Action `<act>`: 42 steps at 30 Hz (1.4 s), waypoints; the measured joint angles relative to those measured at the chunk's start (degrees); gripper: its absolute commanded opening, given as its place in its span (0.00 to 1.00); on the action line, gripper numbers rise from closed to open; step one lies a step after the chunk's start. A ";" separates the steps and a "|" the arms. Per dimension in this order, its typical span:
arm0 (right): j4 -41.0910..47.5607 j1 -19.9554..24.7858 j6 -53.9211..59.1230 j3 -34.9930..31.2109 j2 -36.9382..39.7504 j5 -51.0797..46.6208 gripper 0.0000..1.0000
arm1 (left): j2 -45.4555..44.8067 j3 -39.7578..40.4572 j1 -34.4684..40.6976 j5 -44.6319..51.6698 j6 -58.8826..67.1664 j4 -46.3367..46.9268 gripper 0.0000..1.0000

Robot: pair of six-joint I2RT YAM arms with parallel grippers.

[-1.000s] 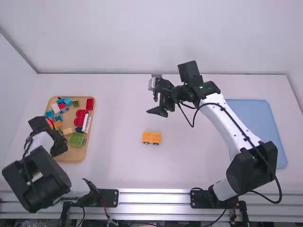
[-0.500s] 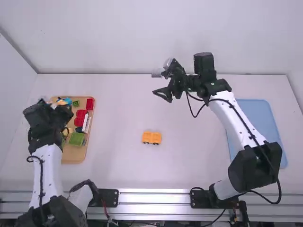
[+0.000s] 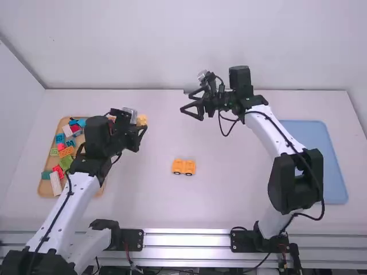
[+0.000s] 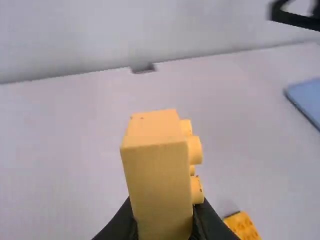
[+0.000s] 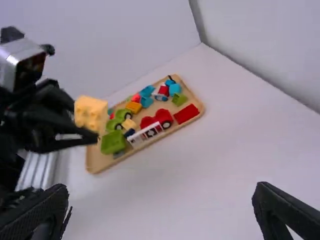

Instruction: Assemble lego blocks to make yellow taxi

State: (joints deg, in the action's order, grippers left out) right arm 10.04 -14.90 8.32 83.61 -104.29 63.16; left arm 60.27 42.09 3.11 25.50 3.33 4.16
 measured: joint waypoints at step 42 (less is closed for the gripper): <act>-8.11 -7.28 -9.77 0.00 -1.73 -11.87 0.83 | 20.24 -0.04 12.90 -5.11 -14.60 -37.05 0.02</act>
State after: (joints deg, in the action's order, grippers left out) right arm 1.93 -22.17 -1.45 83.61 -106.02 51.29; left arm 80.51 42.04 16.01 20.38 -11.27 -32.88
